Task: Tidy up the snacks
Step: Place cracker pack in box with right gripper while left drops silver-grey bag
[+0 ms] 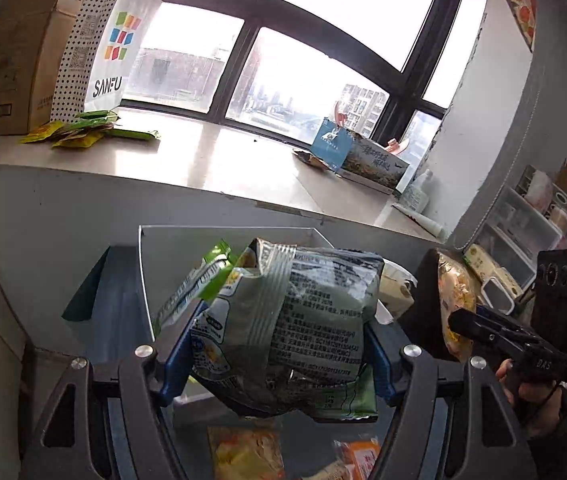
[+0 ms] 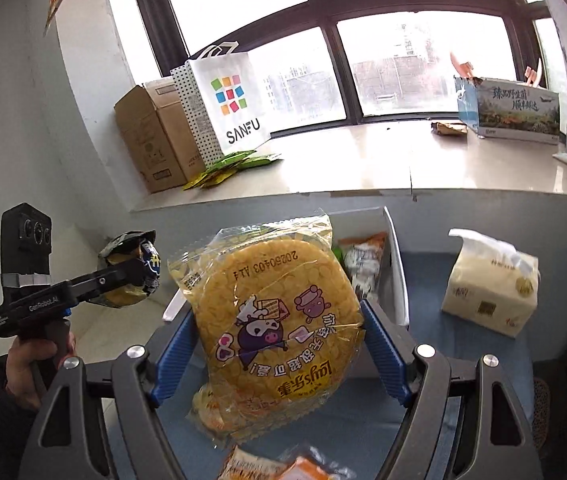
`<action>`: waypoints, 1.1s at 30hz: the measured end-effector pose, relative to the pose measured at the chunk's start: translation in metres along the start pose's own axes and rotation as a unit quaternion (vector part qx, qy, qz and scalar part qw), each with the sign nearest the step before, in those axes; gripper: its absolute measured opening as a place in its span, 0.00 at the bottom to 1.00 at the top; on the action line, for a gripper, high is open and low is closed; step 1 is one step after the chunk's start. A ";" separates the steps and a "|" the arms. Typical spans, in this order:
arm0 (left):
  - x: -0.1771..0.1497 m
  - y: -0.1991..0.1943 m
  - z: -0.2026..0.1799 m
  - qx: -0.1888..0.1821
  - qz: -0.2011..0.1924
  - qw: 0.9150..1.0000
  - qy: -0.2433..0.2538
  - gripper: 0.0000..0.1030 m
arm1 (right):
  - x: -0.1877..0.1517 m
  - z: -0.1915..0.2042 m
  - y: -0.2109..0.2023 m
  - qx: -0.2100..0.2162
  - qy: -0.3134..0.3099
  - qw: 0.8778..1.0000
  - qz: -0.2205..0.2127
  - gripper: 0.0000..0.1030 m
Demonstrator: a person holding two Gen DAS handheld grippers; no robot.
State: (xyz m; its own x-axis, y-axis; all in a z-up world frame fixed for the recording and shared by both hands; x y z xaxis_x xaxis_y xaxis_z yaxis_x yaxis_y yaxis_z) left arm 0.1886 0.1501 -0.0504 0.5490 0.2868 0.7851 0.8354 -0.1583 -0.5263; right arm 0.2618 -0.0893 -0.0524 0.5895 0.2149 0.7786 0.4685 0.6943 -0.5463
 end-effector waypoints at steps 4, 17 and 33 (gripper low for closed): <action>0.030 0.049 0.015 0.018 0.017 1.000 -0.008 0.73 | 0.033 -0.010 0.038 -0.031 -0.005 0.999 0.010 0.80; 0.039 0.115 0.062 0.090 0.090 0.991 -0.030 1.00 | 0.052 -0.052 0.099 -0.044 0.049 0.997 0.039 1.00; -0.007 0.031 0.001 0.081 0.067 0.991 0.085 1.00 | -0.002 -0.019 0.027 -0.003 -0.020 1.000 0.018 1.00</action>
Point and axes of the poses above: each gripper's, at about its wrist camera, not at the fingertips, and y roughly the way its jaws point, z to its left, x to its top, the point moved 5 cm from there along y, roughly the way its jaws point, and after that the axes turned 3 degrees about y, right-handed, at the moved point
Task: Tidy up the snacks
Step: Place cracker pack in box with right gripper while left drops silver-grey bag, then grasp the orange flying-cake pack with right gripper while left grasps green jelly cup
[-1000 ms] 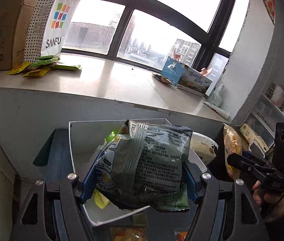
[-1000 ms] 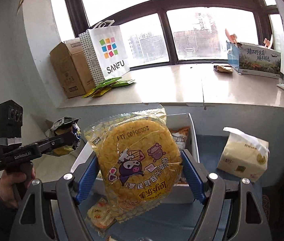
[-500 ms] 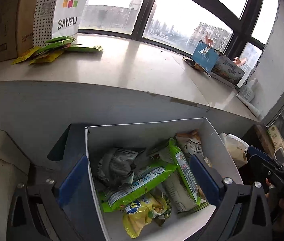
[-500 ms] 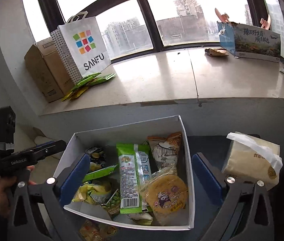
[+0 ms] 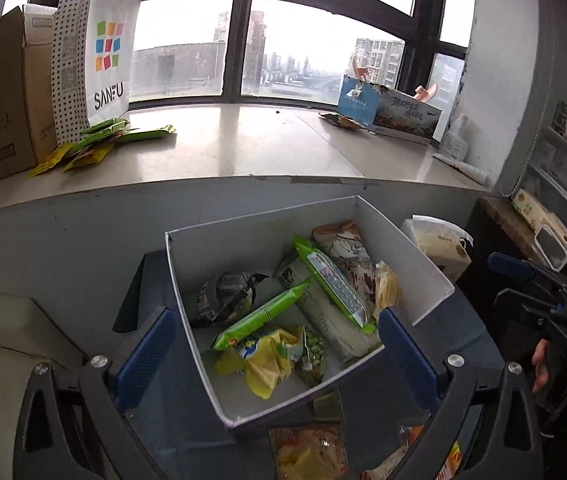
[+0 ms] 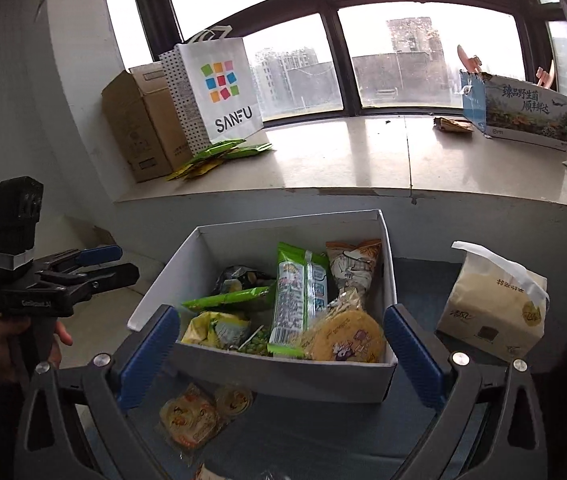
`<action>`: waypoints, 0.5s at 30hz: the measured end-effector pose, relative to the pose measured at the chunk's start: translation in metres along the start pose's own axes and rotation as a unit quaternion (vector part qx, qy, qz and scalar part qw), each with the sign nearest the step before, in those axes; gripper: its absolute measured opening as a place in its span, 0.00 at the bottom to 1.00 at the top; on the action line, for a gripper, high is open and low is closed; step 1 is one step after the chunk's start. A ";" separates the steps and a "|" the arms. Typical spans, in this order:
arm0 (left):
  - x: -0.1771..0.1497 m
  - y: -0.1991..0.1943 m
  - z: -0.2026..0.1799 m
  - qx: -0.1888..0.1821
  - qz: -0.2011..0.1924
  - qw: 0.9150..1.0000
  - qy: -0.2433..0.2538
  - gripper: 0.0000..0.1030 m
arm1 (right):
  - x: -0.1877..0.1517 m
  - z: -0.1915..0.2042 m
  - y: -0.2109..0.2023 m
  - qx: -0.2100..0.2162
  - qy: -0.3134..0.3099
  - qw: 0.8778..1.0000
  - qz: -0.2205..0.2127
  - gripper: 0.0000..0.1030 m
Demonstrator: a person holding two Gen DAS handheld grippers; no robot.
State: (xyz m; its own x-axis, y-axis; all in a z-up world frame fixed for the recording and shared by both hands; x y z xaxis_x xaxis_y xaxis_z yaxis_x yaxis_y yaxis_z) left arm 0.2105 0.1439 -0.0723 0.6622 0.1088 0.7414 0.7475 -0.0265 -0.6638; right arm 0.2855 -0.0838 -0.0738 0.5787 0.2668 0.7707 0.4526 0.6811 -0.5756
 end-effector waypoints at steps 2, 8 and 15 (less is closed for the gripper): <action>-0.019 -0.012 -0.009 -0.003 -0.002 1.000 0.004 1.00 | -0.017 0.006 -0.017 0.001 -0.014 1.000 -0.001 1.00; -0.077 -0.039 -0.032 -0.023 0.001 1.000 -0.007 1.00 | -0.071 0.024 -0.061 0.010 -0.036 0.999 0.008 1.00; -0.122 -0.043 -0.049 -0.027 0.015 1.000 -0.007 1.00 | -0.128 0.024 -0.098 -0.009 -0.024 1.000 0.012 1.00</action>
Point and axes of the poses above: each gripper's, at about its wrist camera, not at the fingertips, and y roughly the way its jaws point, z to its left, x to its top, the point moved 5 cm from there along y, roughly the way its jaws point, and after that the axes turned 3 degrees about y, right-handed, at the moved point
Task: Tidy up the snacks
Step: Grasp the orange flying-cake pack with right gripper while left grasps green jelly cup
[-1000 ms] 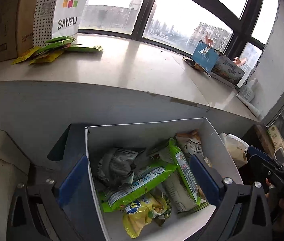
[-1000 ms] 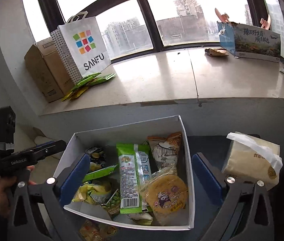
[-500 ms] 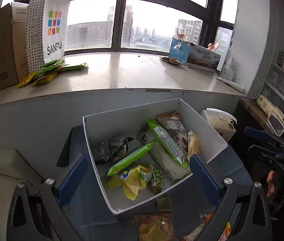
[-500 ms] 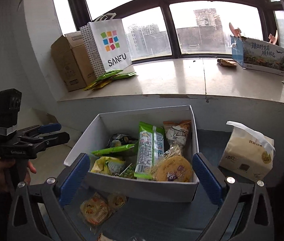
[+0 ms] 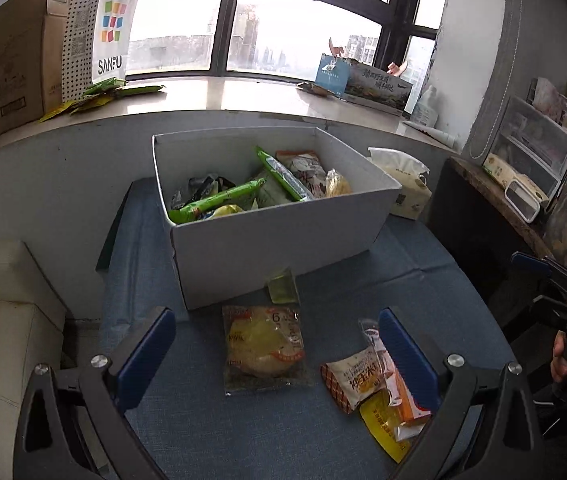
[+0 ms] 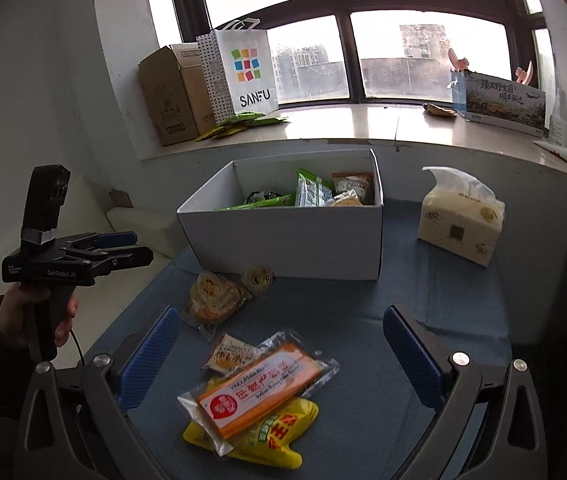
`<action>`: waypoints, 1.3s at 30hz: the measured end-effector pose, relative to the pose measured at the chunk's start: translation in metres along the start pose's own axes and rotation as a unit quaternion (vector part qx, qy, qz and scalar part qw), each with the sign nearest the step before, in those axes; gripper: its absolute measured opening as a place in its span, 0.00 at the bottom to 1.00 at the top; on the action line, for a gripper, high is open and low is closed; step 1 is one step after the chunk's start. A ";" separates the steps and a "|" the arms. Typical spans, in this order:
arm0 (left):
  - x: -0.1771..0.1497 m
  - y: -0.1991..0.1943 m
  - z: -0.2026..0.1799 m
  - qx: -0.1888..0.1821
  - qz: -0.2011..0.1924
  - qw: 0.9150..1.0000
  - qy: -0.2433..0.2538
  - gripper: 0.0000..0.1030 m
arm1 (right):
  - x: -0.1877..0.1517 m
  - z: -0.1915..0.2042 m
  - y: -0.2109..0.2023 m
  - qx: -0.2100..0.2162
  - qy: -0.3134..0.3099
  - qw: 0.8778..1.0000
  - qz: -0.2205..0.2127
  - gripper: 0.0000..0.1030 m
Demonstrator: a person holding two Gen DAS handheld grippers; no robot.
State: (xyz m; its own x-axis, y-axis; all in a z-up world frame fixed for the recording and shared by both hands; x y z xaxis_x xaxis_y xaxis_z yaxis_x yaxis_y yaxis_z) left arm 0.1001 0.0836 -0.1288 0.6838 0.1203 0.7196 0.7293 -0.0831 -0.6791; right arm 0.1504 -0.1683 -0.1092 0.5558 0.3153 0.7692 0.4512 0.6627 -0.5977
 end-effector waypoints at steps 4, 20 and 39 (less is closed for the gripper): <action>-0.010 0.015 -0.005 -0.006 0.018 1.000 0.025 1.00 | -0.024 -0.001 -0.008 -0.012 0.006 1.000 0.005 1.00; -0.032 0.108 0.012 0.006 0.106 0.994 0.038 0.48 | -0.045 0.011 0.000 -0.017 -0.018 0.999 0.034 1.00; -0.035 -0.008 0.008 -0.028 -0.004 0.999 0.031 0.48 | -0.053 0.008 0.080 -0.015 0.016 0.984 0.178 1.00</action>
Point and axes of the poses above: each gripper's, at about its wrist camera, not at the fingertips, and y roughly the way its jaws point, z to its left, x to its top, the point moved 5 cm from there along y, roughly the way its jaws point, and after that the axes turned 3 degrees about y, right-handed, at the moved point
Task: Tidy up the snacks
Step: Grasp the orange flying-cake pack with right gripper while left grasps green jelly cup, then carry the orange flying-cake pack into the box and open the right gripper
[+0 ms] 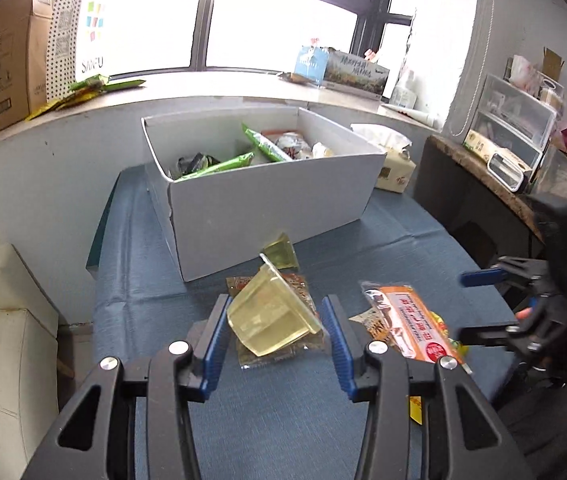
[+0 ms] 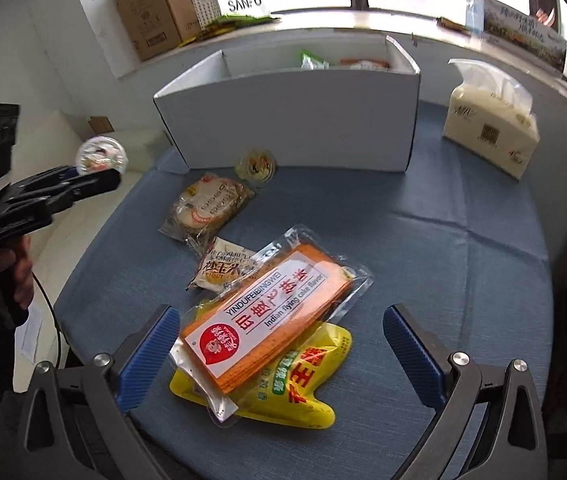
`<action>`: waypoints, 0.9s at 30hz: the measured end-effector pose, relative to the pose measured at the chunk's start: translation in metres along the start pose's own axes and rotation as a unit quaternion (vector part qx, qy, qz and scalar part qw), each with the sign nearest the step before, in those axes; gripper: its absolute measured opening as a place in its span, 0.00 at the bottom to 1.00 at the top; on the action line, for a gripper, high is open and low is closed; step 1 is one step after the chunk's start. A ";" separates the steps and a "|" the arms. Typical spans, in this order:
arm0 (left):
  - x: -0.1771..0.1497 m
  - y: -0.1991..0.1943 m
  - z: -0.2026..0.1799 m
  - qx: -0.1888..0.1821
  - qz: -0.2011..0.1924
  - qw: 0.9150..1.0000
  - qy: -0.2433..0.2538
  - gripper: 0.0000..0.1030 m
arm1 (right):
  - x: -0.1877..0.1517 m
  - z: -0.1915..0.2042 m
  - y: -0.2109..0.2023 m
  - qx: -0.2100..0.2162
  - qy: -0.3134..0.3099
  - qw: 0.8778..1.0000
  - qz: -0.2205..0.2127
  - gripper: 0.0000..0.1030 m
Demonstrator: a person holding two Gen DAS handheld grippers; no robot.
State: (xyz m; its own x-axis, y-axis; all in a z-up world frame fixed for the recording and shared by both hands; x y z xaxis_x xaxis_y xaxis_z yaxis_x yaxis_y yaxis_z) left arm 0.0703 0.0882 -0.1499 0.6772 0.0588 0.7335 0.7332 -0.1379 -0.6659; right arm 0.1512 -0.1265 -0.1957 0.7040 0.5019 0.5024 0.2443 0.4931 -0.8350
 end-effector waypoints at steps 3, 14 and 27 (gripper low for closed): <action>0.002 -0.016 -0.003 0.002 -0.012 1.000 0.007 0.48 | 0.004 -0.003 0.028 0.004 0.032 0.998 0.060 1.00; 0.004 -0.040 -0.008 -0.006 -0.034 0.999 0.005 0.48 | 0.016 0.005 0.082 -0.027 0.036 0.990 0.132 0.99; 0.009 -0.046 -0.005 -0.008 -0.047 0.999 0.002 0.48 | 0.019 0.017 0.019 0.026 0.000 0.999 0.033 0.65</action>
State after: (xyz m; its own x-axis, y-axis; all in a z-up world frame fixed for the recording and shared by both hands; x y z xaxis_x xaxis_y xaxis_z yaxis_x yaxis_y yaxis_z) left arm 0.0425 0.0897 -0.1118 0.6044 0.0687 0.7937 0.7930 -0.1468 -0.5912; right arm 0.1576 -0.0952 -0.1984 0.7173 0.5344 0.4472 0.1627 0.4956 -0.8532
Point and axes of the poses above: each gripper's, at about its wrist camera, not at the fingertips, and y roughly the way its jaws point, z to its left, x to its top, the point moved 5 cm from there along y, roughly the way its jaws point, and after that the axes turned 3 degrees about y, right-handed, at the moved point
